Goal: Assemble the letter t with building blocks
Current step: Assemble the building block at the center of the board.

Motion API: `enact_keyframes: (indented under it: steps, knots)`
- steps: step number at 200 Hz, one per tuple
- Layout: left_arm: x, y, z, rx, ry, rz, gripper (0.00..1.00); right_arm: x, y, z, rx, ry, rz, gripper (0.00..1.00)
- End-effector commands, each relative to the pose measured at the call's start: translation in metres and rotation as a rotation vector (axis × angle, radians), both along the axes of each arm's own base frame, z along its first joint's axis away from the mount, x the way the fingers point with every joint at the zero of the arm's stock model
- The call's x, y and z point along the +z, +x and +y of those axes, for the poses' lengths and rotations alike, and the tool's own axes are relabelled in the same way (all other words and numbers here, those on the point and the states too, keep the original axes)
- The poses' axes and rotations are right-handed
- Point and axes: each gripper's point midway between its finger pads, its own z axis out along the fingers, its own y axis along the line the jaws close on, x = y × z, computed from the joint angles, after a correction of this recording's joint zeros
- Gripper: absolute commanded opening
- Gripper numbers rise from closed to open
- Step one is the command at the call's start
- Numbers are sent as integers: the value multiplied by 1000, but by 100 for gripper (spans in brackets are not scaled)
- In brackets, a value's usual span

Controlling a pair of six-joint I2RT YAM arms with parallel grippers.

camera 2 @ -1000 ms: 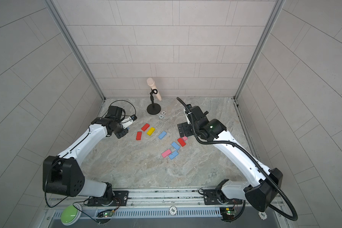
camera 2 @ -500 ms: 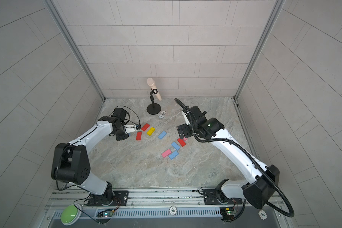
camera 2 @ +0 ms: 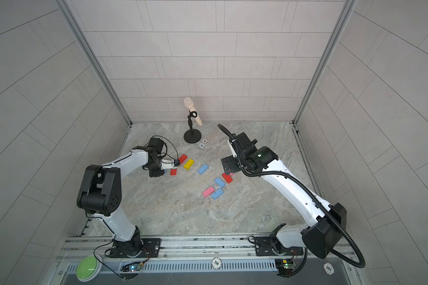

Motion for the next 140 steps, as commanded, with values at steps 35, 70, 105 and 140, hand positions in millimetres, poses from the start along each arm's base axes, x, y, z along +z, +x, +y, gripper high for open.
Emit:
enact_keyframes:
  steps: [35,70,105,140]
  knots:
    - [-5,6,-6,-32,11,4,12,3,3,-6,-48,-6,-10,99]
    - [-15,2,-11,-45,9,31,13,3,4,-5,-56,8,-15,99]
    - [-18,5,-11,-42,11,26,12,4,3,-6,-56,7,-19,99]
    - [-19,4,-12,-45,7,26,16,3,1,-7,-58,9,-12,99]
